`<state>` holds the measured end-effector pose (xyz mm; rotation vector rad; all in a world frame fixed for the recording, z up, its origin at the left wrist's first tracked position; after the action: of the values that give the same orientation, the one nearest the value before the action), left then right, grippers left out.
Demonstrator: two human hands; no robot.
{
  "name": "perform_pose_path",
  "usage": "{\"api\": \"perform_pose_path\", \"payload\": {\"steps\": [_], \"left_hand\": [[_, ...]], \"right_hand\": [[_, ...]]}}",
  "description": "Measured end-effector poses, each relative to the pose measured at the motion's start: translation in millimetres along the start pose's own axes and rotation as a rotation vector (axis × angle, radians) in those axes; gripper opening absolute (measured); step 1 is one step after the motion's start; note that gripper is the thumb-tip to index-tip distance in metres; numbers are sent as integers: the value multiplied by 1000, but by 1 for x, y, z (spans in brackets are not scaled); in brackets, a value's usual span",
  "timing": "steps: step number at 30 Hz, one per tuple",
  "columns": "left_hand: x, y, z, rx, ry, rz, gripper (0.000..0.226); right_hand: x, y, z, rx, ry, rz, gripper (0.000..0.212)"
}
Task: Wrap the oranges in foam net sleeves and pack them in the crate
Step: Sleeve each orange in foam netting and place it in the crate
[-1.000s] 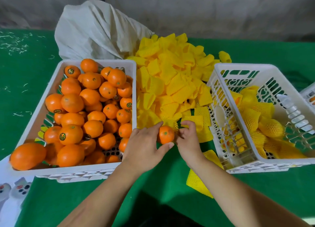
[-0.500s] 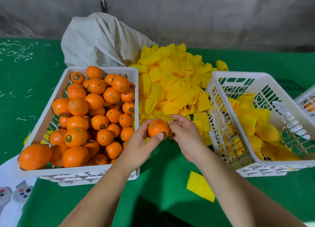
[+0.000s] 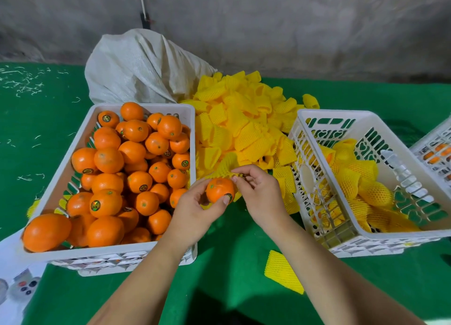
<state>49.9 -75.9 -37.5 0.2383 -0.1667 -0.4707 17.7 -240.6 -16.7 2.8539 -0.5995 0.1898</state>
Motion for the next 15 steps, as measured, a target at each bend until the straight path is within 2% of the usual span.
{"api": "perform_pose_path", "payload": {"steps": [4,7,10,15], "left_hand": [[0,5,-2,71,39,180,36],[-1,9,-7,83,72,283,46],[0,9,-13,-4,64,309,61],[3,12,-18,-186,104,322,55]], "right_hand": [[-18,9,-19,10,64,33,9],[-40,3,-24,39,77,57,12],[-51,-1,-40,-26,200,89,12],[-63,-27,-58,-186,417,-9,17]]}}
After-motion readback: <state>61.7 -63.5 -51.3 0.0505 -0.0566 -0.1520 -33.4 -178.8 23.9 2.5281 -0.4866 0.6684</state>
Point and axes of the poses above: each hand's wrist, its own x-axis towards the middle knuckle, its own y-axis out of the back of the hand, z = x × y, the point moved 9 cm from there along x, towards the middle knuckle, and after that the axes turned 7 degrees about x, right-handed, at the moved point
